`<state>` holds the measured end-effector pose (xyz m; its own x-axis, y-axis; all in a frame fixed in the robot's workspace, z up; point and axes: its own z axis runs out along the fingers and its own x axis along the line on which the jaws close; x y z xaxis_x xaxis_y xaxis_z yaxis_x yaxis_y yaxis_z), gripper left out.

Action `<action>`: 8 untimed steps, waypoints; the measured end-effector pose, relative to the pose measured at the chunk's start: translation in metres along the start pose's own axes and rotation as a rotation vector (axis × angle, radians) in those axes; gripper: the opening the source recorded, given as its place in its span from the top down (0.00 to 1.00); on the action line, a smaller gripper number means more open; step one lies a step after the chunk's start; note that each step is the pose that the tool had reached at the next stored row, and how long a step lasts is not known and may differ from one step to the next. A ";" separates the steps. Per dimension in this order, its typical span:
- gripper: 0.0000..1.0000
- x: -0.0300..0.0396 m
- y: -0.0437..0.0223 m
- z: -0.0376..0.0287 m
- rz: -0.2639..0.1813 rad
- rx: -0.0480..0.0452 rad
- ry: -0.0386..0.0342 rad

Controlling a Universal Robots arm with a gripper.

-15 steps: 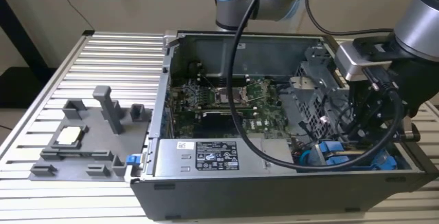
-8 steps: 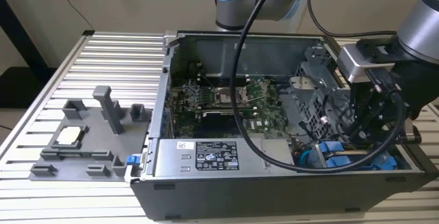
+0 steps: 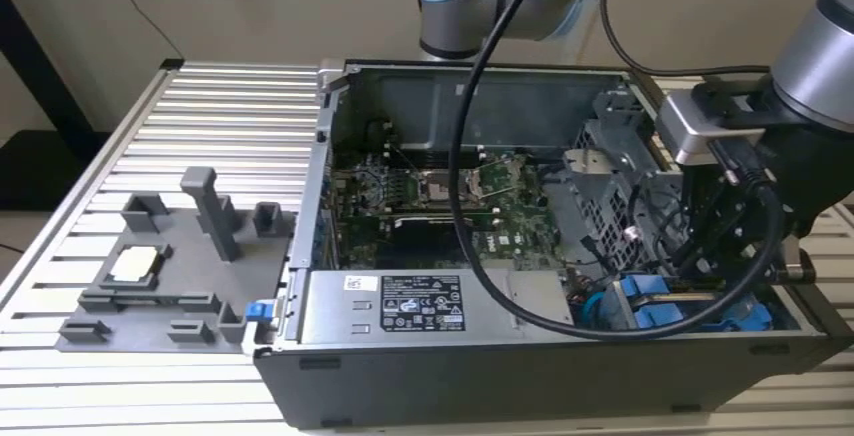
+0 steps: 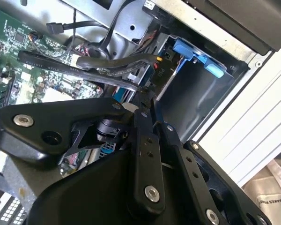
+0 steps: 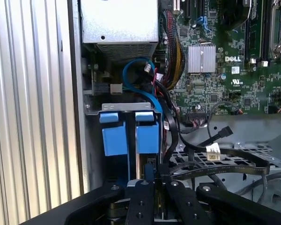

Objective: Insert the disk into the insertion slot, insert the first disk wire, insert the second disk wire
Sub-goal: 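Insert the second disk wire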

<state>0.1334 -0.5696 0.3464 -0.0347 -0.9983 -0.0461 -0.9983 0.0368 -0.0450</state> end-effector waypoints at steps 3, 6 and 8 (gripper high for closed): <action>0.84 0.0000 -0.0005 0.0015 0.005 0.0000 -0.0060; 0.84 0.0000 -0.0012 0.0028 0.010 -0.0003 -0.0193; 0.84 0.0000 -0.0018 0.0035 0.012 -0.0005 -0.0268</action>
<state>0.1353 -0.5695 0.3429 -0.0459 -0.9962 -0.0734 -0.9978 0.0492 -0.0437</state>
